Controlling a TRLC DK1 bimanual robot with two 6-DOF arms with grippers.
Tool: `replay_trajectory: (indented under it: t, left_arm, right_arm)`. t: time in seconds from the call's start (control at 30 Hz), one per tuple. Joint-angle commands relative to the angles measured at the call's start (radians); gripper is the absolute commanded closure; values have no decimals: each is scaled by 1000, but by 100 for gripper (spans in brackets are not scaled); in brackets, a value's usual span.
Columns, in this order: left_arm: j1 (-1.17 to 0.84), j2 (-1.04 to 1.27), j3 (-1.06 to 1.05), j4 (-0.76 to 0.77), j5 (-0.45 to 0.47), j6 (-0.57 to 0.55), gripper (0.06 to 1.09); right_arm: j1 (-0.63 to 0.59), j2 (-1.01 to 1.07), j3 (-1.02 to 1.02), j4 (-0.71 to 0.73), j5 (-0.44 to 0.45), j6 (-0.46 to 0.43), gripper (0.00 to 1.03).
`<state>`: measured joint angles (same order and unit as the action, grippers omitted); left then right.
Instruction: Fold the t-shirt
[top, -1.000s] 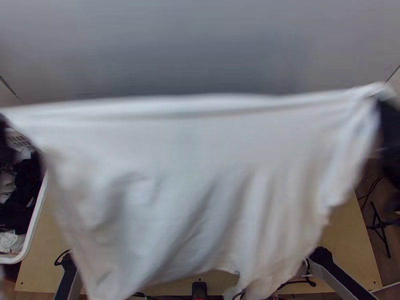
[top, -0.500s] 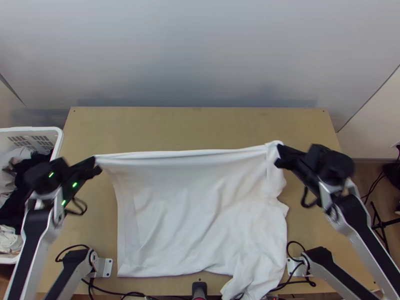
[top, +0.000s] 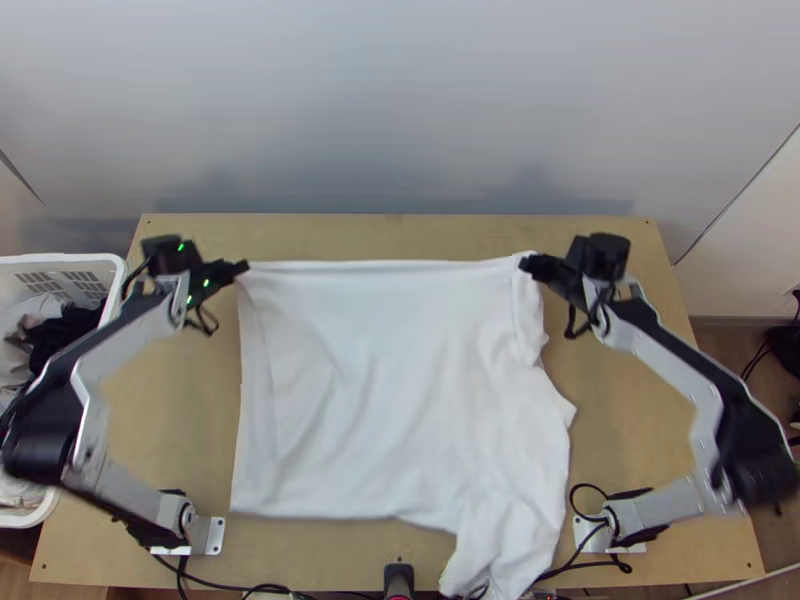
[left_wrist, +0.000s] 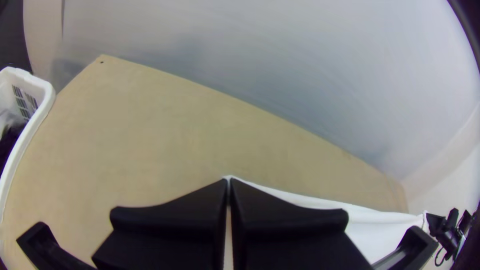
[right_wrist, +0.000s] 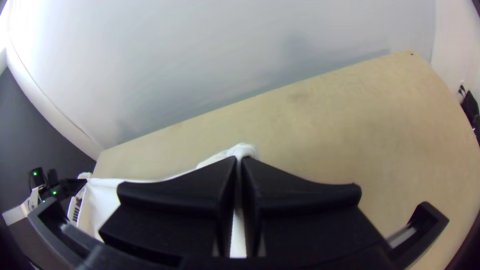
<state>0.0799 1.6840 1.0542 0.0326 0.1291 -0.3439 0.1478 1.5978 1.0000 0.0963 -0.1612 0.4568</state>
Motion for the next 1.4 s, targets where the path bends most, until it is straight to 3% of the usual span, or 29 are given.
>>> replay_trajectory:
  t: [0.0,0.37,0.4,0.43,0.47,0.5,0.53,0.63,0.77,0.87,0.93,1.0,1.07,1.17,1.3,1.37]
  left_arm:
    - [-8,325,328,-10,-32,-21,105]
    - [63,505,708,-163,-89,-98,105]
    - [64,502,716,-165,-89,-98,102]
    - [64,491,714,-166,-89,-95,82]
    - [63,471,708,-180,-80,-86,45]
    - [58,456,707,-203,-75,-72,15]
    - [54,437,710,-244,-75,-56,10]
    - [50,359,678,-335,-75,-30,10]
    - [50,167,520,-390,-74,56,10]
    - [52,5,365,-390,-69,126,10]
    - [61,-107,270,-392,-28,143,10]
    - [70,-211,191,-435,115,195,10]
    - [75,-268,184,-620,182,249,11]
    - [38,-303,190,-1039,224,497,11]
    - [44,-438,27,-1220,230,741,11]
    - [49,-438,-16,-1344,231,806,16]
  right_arm:
    - [-33,251,223,20,6,-4,100]
    - [-60,333,540,-9,84,-10,100]
    - [-60,333,558,-9,89,-3,94]
    - [-59,329,566,-12,91,-1,74]
    - [-54,320,572,-43,92,-1,50]
    - [-50,314,578,-84,94,-3,36]
    - [-44,303,581,-118,95,-1,27]
    - [-31,229,554,-211,94,23,5]
    - [-27,47,431,-233,94,59,4]
    - [-28,-81,379,-331,94,74,6]
    - [-31,-153,358,-417,94,80,7]
    - [-39,-208,347,-506,92,82,8]
    - [-53,-249,350,-613,92,102,13]
    - [-82,-303,344,-722,75,118,19]
    - [-131,-346,339,-822,22,123,19]
    - [-142,-371,327,-840,12,131,32]
